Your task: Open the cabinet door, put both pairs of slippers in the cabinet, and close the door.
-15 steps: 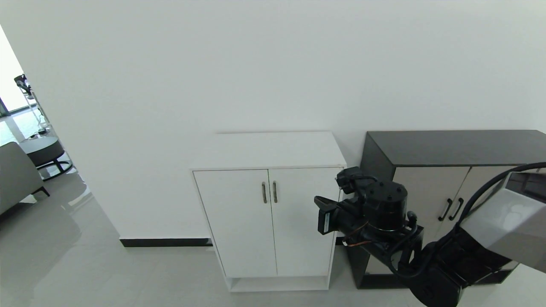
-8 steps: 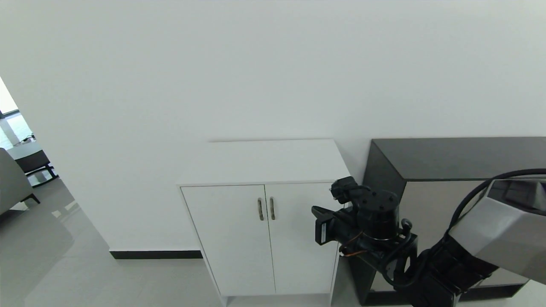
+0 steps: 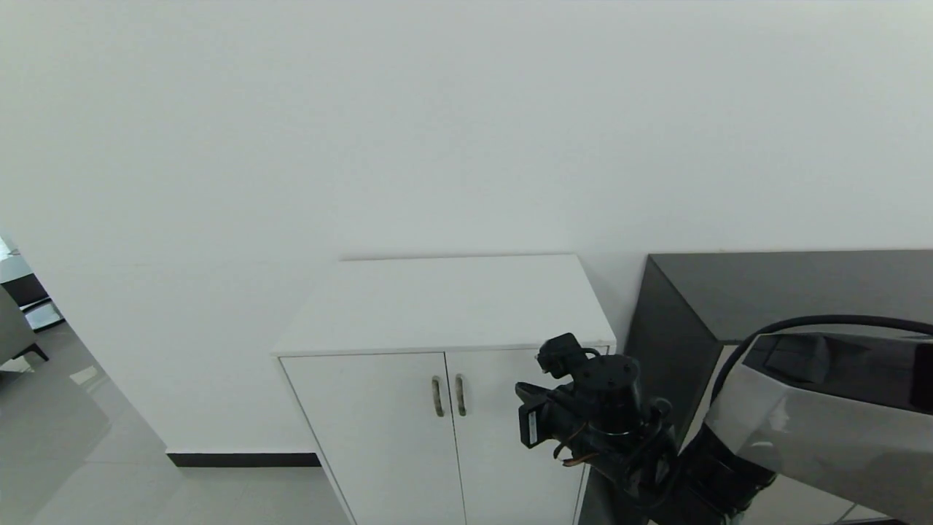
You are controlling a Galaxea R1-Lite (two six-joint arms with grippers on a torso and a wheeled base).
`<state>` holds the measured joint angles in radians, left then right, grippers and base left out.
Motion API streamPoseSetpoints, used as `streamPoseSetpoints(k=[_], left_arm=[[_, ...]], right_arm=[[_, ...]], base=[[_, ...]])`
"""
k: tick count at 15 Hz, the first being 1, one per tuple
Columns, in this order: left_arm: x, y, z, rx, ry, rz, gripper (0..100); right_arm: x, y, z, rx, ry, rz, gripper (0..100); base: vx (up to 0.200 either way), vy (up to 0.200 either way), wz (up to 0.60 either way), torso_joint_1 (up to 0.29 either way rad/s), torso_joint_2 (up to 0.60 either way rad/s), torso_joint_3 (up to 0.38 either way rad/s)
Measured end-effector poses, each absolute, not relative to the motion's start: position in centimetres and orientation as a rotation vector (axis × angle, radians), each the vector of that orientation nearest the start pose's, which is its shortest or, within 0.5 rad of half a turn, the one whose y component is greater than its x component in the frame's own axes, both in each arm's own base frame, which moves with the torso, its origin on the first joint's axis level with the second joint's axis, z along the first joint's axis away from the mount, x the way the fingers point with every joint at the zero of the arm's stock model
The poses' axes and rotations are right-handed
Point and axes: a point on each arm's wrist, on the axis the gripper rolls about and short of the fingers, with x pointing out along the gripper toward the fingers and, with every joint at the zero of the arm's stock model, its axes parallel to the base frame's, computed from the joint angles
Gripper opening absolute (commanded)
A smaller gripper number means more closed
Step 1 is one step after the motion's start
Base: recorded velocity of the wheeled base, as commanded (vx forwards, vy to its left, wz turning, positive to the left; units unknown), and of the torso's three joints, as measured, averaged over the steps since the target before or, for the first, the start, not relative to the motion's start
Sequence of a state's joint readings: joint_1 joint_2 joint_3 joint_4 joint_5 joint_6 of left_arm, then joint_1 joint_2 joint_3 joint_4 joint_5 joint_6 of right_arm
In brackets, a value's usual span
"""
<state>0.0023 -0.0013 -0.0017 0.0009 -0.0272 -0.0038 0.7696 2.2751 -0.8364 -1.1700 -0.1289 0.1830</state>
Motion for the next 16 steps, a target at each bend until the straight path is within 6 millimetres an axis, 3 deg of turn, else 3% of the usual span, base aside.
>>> streamPoseSetpoints(k=[4, 10, 16], left_arm=[[-2.3, -0.1, 7.6, -0.004, -0.003, -0.025, 0], [-2.3, -0.1, 7.6, -0.003, -0.002, -0.025, 0], [-2.3, -0.1, 7.6, -0.003, -0.003, -0.025, 0]], right_arm=[[31.0, 29.1, 1.8, 0.068, 0.295, 0.601, 0], [35.4, 28.3, 0.1, 0.084, 0.311, 0.517, 0], [37.0, 27.9, -1.1, 0.089, 0.312, 0.489, 0]], base=[[0.0, 0.0, 0.0, 0.0, 0.0, 0.0], [0.0, 0.0, 0.0, 0.0, 0.0, 0.0], [0.0, 0.0, 0.0, 0.0, 0.0, 0.0]])
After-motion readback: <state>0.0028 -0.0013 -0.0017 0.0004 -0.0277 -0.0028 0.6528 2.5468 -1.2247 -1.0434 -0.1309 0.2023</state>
